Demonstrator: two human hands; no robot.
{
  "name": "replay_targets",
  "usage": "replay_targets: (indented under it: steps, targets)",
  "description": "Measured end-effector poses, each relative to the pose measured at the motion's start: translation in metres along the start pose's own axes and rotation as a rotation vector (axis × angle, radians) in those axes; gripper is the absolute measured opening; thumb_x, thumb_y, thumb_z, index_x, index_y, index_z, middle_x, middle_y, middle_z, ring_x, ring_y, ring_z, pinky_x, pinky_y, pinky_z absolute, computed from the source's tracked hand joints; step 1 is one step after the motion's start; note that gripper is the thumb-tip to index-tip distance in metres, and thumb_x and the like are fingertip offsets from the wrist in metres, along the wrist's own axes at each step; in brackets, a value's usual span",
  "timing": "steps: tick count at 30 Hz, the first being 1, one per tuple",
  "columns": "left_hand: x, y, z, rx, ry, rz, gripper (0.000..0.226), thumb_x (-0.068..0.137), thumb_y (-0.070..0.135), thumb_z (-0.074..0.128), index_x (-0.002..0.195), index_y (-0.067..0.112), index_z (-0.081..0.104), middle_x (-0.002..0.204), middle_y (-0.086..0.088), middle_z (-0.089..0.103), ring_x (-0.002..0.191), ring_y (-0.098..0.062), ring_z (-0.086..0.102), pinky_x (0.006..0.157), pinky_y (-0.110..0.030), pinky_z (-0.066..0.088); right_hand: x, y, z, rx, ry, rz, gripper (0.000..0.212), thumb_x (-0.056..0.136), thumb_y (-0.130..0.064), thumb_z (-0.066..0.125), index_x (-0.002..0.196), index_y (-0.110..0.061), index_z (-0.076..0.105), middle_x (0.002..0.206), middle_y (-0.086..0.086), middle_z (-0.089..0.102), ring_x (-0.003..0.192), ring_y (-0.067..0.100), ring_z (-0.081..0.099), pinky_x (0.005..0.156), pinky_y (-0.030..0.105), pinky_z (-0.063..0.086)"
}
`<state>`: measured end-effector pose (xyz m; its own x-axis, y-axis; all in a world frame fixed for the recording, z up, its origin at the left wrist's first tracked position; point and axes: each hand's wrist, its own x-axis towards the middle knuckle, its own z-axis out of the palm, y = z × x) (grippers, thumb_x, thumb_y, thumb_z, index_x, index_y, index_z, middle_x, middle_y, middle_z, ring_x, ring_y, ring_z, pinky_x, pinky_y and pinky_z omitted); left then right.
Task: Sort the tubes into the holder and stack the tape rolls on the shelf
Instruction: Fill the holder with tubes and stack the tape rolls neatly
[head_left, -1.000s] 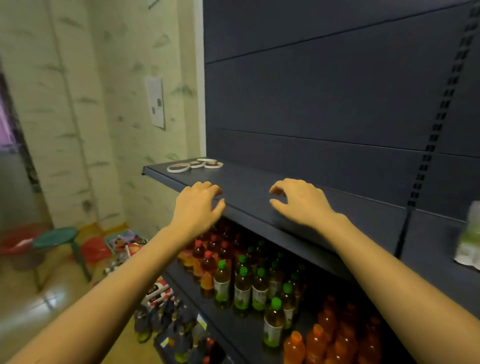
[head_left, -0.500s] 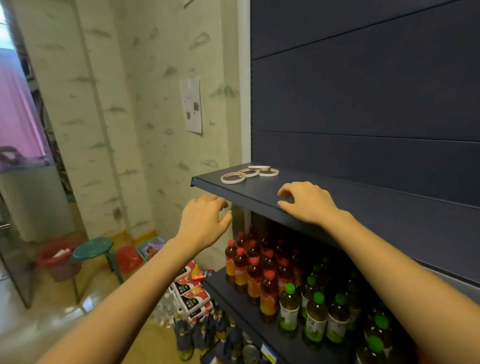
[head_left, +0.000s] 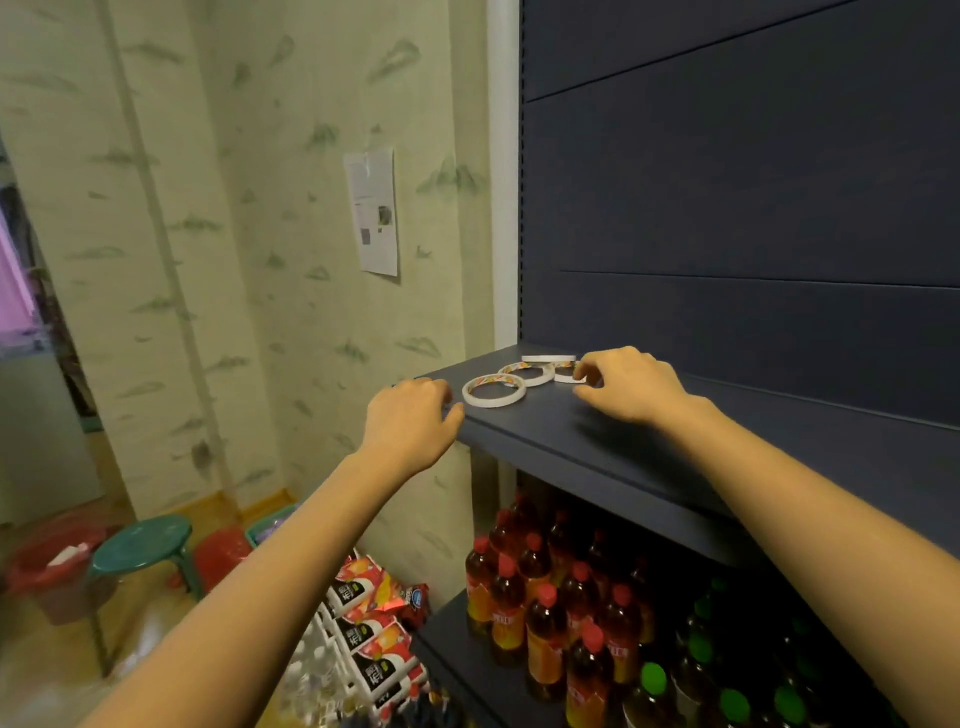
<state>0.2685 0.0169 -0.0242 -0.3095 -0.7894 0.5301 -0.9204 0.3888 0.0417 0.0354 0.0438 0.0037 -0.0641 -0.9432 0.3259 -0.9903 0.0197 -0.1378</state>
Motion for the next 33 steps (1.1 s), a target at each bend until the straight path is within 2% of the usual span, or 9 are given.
replay_targets:
  steps: [6, 10, 13, 16, 19, 22, 25, 28, 33]
  targets:
    - [0.093, -0.022, 0.036, -0.031, -0.161, -0.035, 0.034, 0.095, 0.039, 0.042, 0.109, 0.011, 0.055, 0.113, -0.011, 0.063, 0.101, -0.029, 0.059, 0.081, -0.038, 0.047, 0.086, 0.012, 0.011, 0.000, -0.002, 0.142, 0.027, 0.092, -0.037, 0.052, 0.114, -0.025, 0.061, 0.116, 0.002, 0.062, 0.102, 0.022, 0.058, 0.076, 0.033, 0.043]
    - [0.133, -0.029, 0.073, -0.061, -0.275, -0.021, 0.053, 0.090, 0.056, 0.044, 0.118, 0.011, 0.052, 0.118, -0.011, 0.061, 0.107, -0.030, 0.057, 0.082, -0.037, 0.045, 0.126, 0.018, 0.026, 0.010, 0.010, 0.260, 0.025, 0.092, -0.034, 0.052, 0.113, -0.025, 0.062, 0.116, 0.003, 0.062, 0.103, 0.023, 0.058, 0.077, 0.034, 0.044]
    - [0.154, -0.034, 0.096, -0.086, -0.363, 0.024, 0.053, 0.084, 0.060, 0.052, 0.105, 0.012, 0.055, 0.104, -0.008, 0.062, 0.100, -0.028, 0.059, 0.071, -0.033, 0.040, 0.144, 0.022, 0.039, -0.012, 0.015, 0.366, 0.027, 0.091, -0.035, 0.053, 0.113, -0.022, 0.062, 0.112, 0.005, 0.063, 0.099, 0.024, 0.058, 0.074, 0.033, 0.042]
    - [0.175, -0.037, 0.109, -0.123, -0.450, 0.128, 0.027, 0.086, 0.036, 0.060, 0.088, 0.009, 0.062, 0.097, -0.012, 0.067, 0.093, -0.029, 0.062, 0.071, -0.034, 0.045, 0.159, 0.028, 0.050, -0.016, 0.029, 0.455, 0.027, 0.092, -0.036, 0.052, 0.109, -0.017, 0.062, 0.105, 0.006, 0.062, 0.086, 0.022, 0.054, 0.070, 0.031, 0.040]
    - [0.198, -0.044, 0.114, -0.157, -0.412, 0.195, 0.022, 0.087, 0.026, 0.058, 0.092, 0.006, 0.066, 0.102, -0.018, 0.067, 0.096, -0.032, 0.062, 0.078, -0.035, 0.048, 0.176, 0.033, 0.063, -0.020, 0.004, 0.542, 0.029, 0.092, -0.040, 0.050, 0.100, -0.015, 0.062, 0.098, 0.006, 0.062, 0.083, 0.022, 0.054, 0.069, 0.031, 0.039]
    - [0.225, -0.055, 0.115, -0.245, -0.299, 0.218, 0.022, 0.085, 0.025, 0.060, 0.090, 0.005, 0.067, 0.099, -0.016, 0.068, 0.095, -0.032, 0.062, 0.075, -0.034, 0.047, 0.195, 0.033, 0.079, -0.022, -0.031, 0.646, 0.037, 0.092, -0.049, 0.045, 0.088, -0.014, 0.057, 0.089, 0.004, 0.057, 0.081, 0.022, 0.053, 0.070, 0.031, 0.036]
    - [0.249, -0.065, 0.119, -0.314, -0.246, 0.233, 0.011, 0.081, 0.023, 0.061, 0.079, 0.012, 0.061, 0.094, -0.015, 0.068, 0.091, -0.032, 0.062, 0.072, -0.032, 0.046, 0.211, 0.032, 0.093, -0.040, -0.055, 0.744, 0.043, 0.089, -0.058, 0.043, 0.090, -0.016, 0.052, 0.087, 0.003, 0.052, 0.082, 0.021, 0.049, 0.073, 0.032, 0.035]
    - [0.269, -0.074, 0.130, -0.330, -0.248, 0.264, 0.018, 0.081, 0.026, 0.062, 0.071, 0.016, 0.052, 0.091, -0.013, 0.068, 0.090, -0.032, 0.063, 0.072, -0.034, 0.047, 0.221, 0.030, 0.100, -0.069, -0.091, 0.812, 0.041, 0.086, -0.058, 0.048, 0.090, -0.017, 0.053, 0.076, 0.000, 0.047, 0.080, 0.020, 0.048, 0.072, 0.031, 0.034]
    - [0.296, -0.082, 0.145, -0.413, -0.266, 0.289, 0.024, 0.078, 0.022, 0.061, 0.059, 0.020, 0.046, 0.086, -0.012, 0.070, 0.087, -0.031, 0.063, 0.077, -0.037, 0.052, 0.227, 0.028, 0.099, -0.136, -0.040, 0.851, 0.041, 0.089, -0.054, 0.046, 0.092, -0.015, 0.057, 0.083, 0.003, 0.053, 0.081, 0.020, 0.050, 0.073, 0.032, 0.035]
